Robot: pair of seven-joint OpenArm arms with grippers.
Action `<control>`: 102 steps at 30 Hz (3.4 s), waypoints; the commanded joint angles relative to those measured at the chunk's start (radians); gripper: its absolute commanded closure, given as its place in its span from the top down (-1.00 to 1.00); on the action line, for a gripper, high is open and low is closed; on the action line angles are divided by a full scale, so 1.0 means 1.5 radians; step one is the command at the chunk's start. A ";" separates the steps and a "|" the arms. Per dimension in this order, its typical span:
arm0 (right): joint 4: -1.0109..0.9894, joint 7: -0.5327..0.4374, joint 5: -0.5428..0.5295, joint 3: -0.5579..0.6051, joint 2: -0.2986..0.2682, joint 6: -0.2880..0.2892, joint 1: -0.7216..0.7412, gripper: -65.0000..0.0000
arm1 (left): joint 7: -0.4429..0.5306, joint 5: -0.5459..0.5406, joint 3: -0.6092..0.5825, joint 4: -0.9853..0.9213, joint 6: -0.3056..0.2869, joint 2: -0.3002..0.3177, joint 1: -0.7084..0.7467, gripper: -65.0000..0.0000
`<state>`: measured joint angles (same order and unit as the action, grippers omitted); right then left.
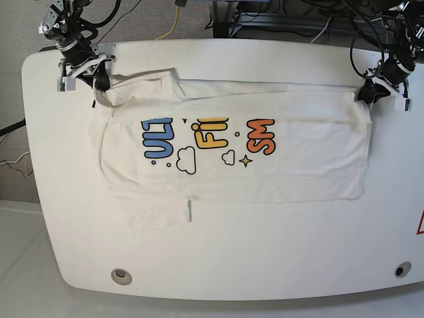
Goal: Fold the T-shirt properly
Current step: 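Pull the folded edge with both grippers away from the hem to smooth it, then open both grippers and release the folded shirt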
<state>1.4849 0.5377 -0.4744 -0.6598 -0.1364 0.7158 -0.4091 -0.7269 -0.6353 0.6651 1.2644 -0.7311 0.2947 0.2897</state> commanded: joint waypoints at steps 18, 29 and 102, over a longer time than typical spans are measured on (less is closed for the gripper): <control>-0.004 0.043 0.059 -0.054 -0.002 -0.012 -0.063 -0.91 | -0.102 0.100 -0.004 -0.014 0.022 0.000 0.069 -0.79; -0.004 0.040 0.059 -0.060 -0.001 -0.012 -0.088 -0.91 | -0.092 0.149 -0.002 -0.015 0.022 -0.011 0.083 -0.79; 0.193 0.087 0.057 -0.085 -0.001 -0.012 -0.058 0.16 | -0.184 0.186 0.123 0.213 0.022 -0.037 -0.013 -0.13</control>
<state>1.7332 0.6594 -0.3779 -0.7692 -0.1253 0.6991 -0.4992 -0.9844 -0.3584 0.8394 1.5509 -0.7033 0.2192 0.2939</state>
